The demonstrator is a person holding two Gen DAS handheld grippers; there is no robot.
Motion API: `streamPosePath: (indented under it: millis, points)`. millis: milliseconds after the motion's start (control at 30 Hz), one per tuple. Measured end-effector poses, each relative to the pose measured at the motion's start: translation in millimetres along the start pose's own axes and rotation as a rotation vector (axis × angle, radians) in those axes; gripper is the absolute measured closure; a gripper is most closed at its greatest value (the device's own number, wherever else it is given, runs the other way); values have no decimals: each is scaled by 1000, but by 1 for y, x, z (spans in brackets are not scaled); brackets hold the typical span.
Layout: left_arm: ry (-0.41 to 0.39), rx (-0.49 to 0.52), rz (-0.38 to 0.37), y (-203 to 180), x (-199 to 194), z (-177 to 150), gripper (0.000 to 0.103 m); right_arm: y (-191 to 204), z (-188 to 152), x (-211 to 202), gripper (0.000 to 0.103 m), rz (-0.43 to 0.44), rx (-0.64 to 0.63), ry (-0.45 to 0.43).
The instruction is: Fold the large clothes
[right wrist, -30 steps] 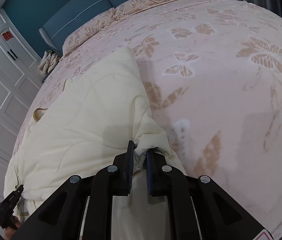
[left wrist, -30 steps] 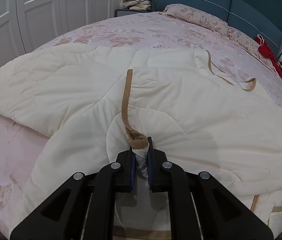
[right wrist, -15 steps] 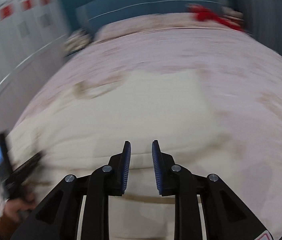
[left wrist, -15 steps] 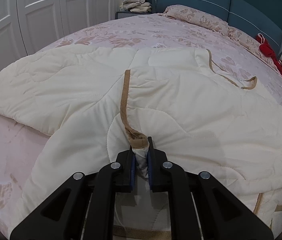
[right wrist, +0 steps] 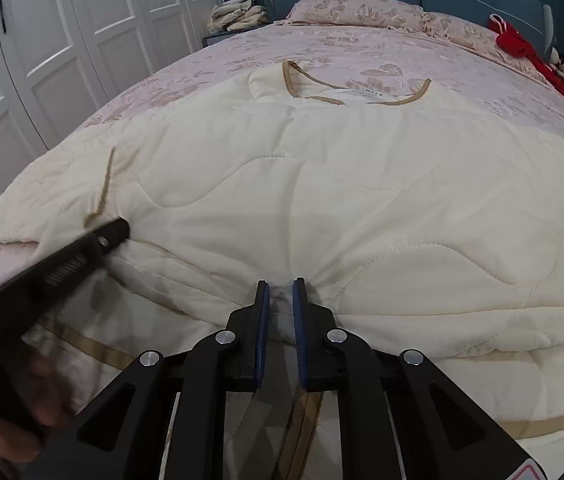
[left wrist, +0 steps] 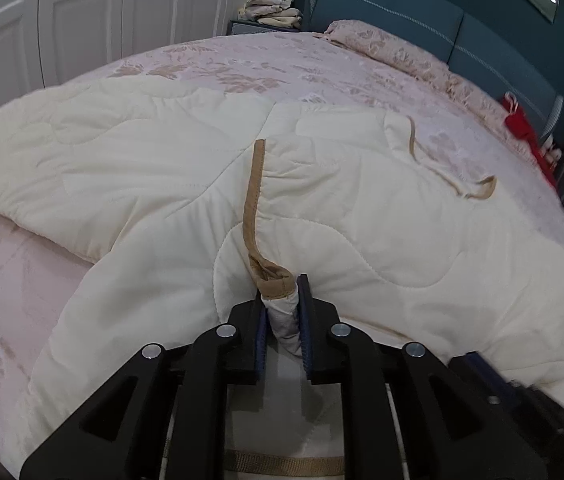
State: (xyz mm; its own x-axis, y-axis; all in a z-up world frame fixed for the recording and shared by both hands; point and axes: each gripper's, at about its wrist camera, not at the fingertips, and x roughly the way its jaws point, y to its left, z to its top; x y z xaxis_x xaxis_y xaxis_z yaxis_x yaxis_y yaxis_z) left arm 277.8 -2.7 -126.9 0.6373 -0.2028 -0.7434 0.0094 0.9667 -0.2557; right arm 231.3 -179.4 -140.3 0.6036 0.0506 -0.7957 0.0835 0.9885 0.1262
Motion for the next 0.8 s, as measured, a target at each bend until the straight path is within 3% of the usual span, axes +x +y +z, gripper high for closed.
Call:
streamPosePath:
  millis: [133,300,433,600,667,800]
  points:
    - [-41,-79,-36,26,-30,7,69,4,-1,5,94,-8,-3,-4]
    - [-121,-224,57,112,-69,29,54,8,-2,5,94,-18,-11,-18]
    - [-138,-442,161,215,-72,45,54,8,-2,4,94,-17,-9,-26]
    - [-216,-672,273,321,-79,56,54,9,-3,4,94,-21,-12,-34]
    - [-241,-720,277,343,-77,57,54,11,-3,5,94,-33,-21,-38]
    - [-270,-682,312,347,-67,68,54,13,-4,5,94,-47,-31,-40]
